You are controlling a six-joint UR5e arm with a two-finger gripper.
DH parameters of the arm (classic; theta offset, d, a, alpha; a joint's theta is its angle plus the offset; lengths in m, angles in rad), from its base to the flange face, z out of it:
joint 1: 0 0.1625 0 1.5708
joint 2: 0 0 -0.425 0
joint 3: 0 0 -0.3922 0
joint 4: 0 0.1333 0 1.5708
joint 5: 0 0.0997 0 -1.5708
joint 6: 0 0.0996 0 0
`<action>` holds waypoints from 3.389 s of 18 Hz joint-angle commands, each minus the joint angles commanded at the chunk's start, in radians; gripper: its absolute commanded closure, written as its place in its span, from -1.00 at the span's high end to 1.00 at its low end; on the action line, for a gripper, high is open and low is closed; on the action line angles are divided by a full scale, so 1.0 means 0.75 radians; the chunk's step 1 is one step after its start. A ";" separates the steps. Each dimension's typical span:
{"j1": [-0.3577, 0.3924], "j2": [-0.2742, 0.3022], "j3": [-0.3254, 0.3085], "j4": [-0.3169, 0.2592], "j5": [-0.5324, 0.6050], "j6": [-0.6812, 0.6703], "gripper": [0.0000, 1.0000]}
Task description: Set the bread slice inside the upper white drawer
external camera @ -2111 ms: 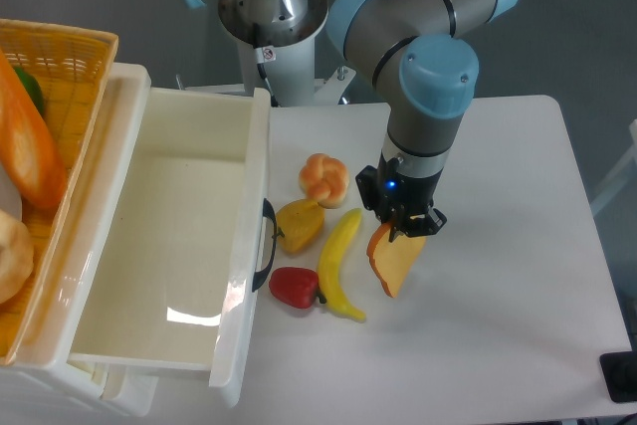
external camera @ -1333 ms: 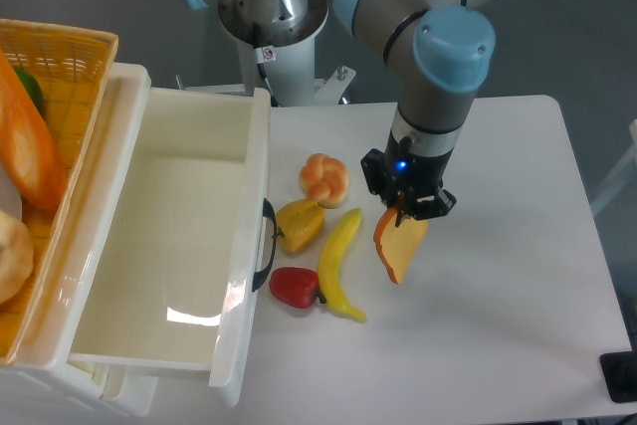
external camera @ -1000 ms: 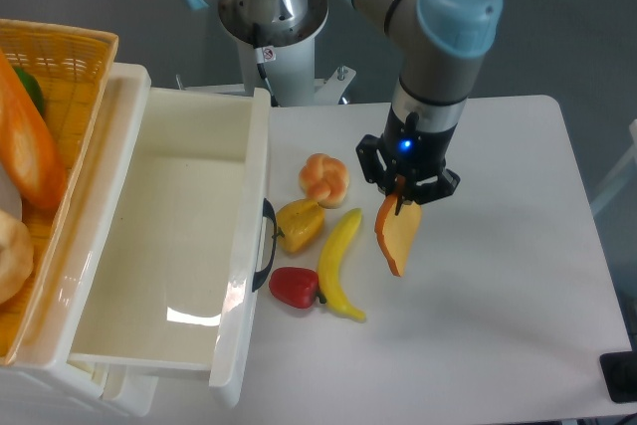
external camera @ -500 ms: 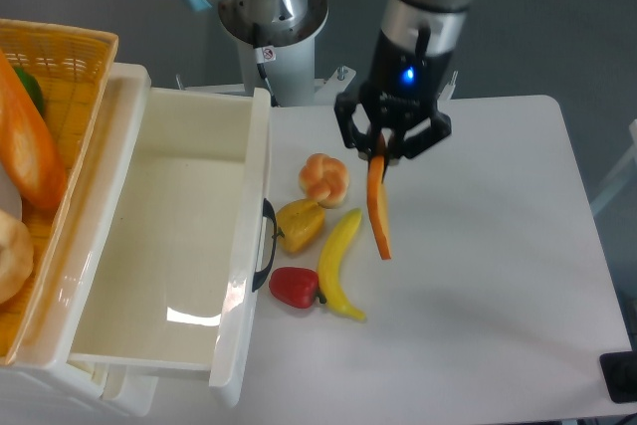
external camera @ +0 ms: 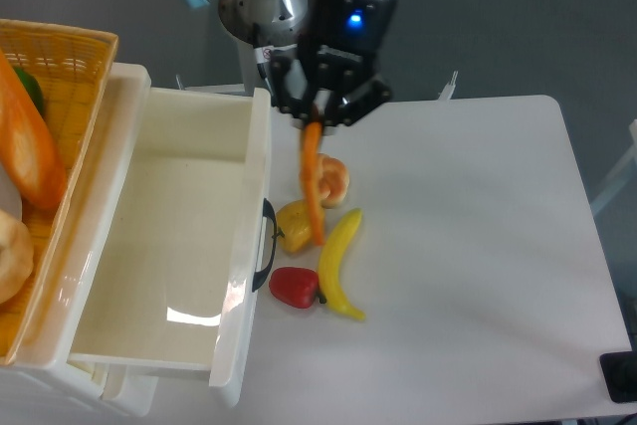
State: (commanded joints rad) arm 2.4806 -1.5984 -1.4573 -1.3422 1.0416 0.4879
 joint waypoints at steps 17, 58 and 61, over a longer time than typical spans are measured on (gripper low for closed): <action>-0.178 0.020 -0.137 0.022 0.014 -0.008 -1.00; 0.024 -0.002 -0.119 0.102 0.368 0.278 1.00; 0.022 -0.081 -0.119 0.127 0.509 0.278 1.00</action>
State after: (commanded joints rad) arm 2.4973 -1.6595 -1.5463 -1.2472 1.4232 0.6964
